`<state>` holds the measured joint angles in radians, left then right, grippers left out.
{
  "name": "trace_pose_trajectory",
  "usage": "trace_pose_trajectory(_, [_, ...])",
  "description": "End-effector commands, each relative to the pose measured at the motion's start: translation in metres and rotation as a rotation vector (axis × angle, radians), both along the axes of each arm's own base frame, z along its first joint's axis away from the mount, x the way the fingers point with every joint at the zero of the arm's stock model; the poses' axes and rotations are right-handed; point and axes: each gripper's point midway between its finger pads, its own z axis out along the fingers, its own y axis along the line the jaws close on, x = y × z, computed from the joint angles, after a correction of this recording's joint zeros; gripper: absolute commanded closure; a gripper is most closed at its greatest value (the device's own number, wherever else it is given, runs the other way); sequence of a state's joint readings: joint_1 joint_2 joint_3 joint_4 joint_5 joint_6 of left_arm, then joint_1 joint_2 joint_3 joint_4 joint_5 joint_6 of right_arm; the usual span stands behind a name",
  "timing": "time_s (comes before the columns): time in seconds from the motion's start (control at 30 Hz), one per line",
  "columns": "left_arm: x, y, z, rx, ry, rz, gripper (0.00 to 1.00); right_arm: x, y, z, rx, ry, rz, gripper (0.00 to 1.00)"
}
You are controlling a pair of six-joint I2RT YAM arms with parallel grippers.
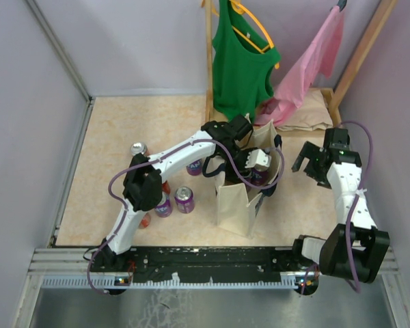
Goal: Place the beverage into the canvas bag
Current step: Place the drink in the canvas bag.
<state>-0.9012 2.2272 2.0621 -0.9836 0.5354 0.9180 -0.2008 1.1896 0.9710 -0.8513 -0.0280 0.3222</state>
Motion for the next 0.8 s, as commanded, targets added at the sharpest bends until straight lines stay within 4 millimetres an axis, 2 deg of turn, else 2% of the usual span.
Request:
trace_pose_trajectory(0.0, [0.000, -0.020, 0.023, -0.106, -0.009, -0.040, 1.00, 0.006, -0.005, 0.001, -0.012, -0.021, 0.004, 0.01])
trace_pose_trajectory(0.23, [-0.010, -0.013, 0.049, -0.148, 0.015, -0.048, 1.00, 0.008, -0.004, 0.001, -0.004, -0.023, 0.006, 0.01])
trace_pose_trajectory(0.37, [-0.007, -0.012, 0.037, -0.133, 0.002, -0.041, 1.00, 0.011, -0.002, -0.001, 0.008, -0.023, 0.007, 0.01])
trace_pose_trajectory(0.57, [0.011, -0.016, 0.016, -0.099, -0.046, -0.014, 1.00, 0.013, -0.004, 0.003, 0.001, -0.025, 0.009, 0.01])
trace_pose_trajectory(0.63, [0.014, -0.016, 0.008, -0.084, -0.053, -0.009, 0.84, 0.014, -0.005, 0.005, -0.003, -0.028, 0.009, 0.01])
trace_pose_trajectory(0.7, [0.018, -0.016, 0.005, -0.080, -0.064, -0.002, 0.58, 0.014, -0.005, 0.006, -0.004, -0.029, 0.008, 0.01])
trace_pose_trajectory(0.77, [0.021, -0.017, 0.003, -0.078, -0.078, 0.008, 0.40, 0.015, -0.006, 0.006, -0.007, -0.029, 0.007, 0.01])
